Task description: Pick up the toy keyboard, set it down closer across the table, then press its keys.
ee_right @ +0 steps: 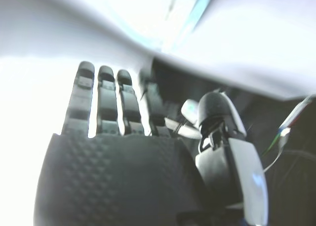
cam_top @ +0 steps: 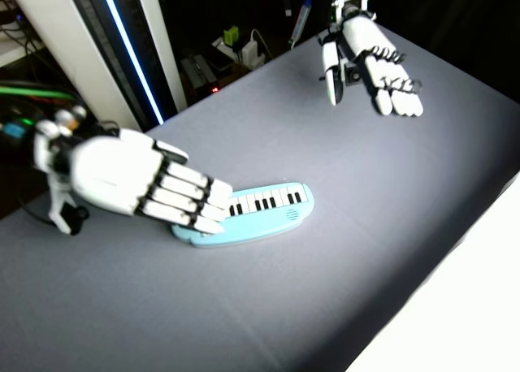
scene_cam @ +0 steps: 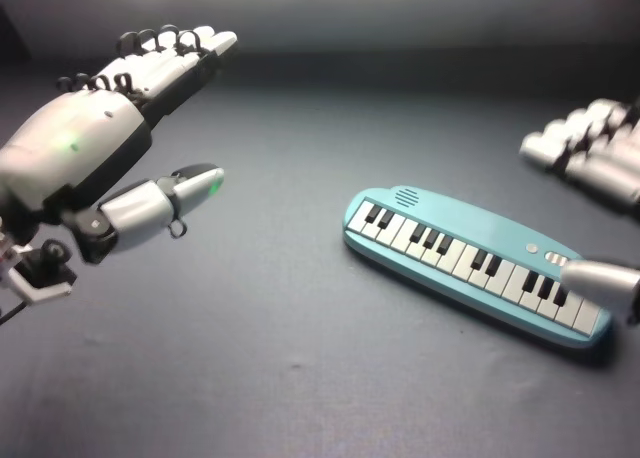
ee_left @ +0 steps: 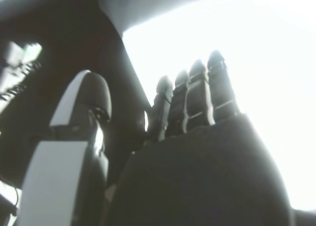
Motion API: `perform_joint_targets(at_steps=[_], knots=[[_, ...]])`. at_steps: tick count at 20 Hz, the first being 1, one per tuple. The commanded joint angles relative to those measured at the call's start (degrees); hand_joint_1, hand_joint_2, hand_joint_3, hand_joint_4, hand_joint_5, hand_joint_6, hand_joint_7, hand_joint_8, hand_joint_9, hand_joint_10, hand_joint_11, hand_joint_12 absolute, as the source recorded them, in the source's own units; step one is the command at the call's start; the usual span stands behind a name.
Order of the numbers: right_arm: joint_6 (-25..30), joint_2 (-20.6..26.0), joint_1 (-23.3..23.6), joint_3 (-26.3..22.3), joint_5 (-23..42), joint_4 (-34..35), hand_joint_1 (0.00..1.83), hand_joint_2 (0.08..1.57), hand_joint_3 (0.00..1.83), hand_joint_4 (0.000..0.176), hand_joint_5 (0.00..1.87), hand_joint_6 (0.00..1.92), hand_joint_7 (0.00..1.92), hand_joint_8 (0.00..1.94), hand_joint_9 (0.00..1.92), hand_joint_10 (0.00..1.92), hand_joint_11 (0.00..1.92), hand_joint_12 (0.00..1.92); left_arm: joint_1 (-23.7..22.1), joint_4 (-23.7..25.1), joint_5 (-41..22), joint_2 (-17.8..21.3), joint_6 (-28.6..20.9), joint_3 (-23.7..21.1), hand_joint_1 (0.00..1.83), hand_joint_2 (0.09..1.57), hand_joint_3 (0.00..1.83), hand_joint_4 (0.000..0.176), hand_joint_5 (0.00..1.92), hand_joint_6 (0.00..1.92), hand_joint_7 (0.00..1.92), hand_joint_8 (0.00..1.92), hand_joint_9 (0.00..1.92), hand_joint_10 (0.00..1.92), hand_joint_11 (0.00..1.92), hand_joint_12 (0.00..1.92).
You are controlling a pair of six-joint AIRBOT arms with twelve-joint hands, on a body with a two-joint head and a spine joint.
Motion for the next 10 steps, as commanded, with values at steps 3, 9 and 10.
perform_joint_targets(at_steps=[3, 9, 10], knots=[[2.91, 1.76, -1.73, -1.02, 15.70, -0.52, 0.02, 1.40, 0.01, 0.061, 0.00, 0.00, 0.00, 0.00, 0.00, 0.00, 0.00, 0.00, 0.92, -1.63, -12.65, 1.32, 0.18, -1.26, 0.65, 1.41, 0.00, 0.027, 0.00, 0.00, 0.00, 0.00, 0.00, 0.00, 0.00, 0.00], [4.90, 4.09, -6.01, -2.04, 28.94, 2.80, 0.26, 1.35, 0.00, 0.106, 0.00, 0.00, 0.00, 0.00, 0.00, 0.00, 0.00, 0.00, 3.38, -3.42, -23.92, 4.34, 0.22, -3.81, 0.41, 1.38, 0.00, 0.083, 0.00, 0.00, 0.00, 0.00, 0.00, 0.00, 0.00, 0.00], [5.11, 4.97, -6.55, -2.32, 31.65, 3.22, 0.29, 1.35, 0.00, 0.085, 0.00, 0.00, 0.00, 0.00, 0.00, 0.00, 0.00, 0.00, 4.14, -4.26, -27.66, 5.14, 0.23, -4.46, 0.50, 1.33, 0.00, 0.061, 0.00, 0.00, 0.00, 0.00, 0.00, 0.00, 0.00, 0.00]])
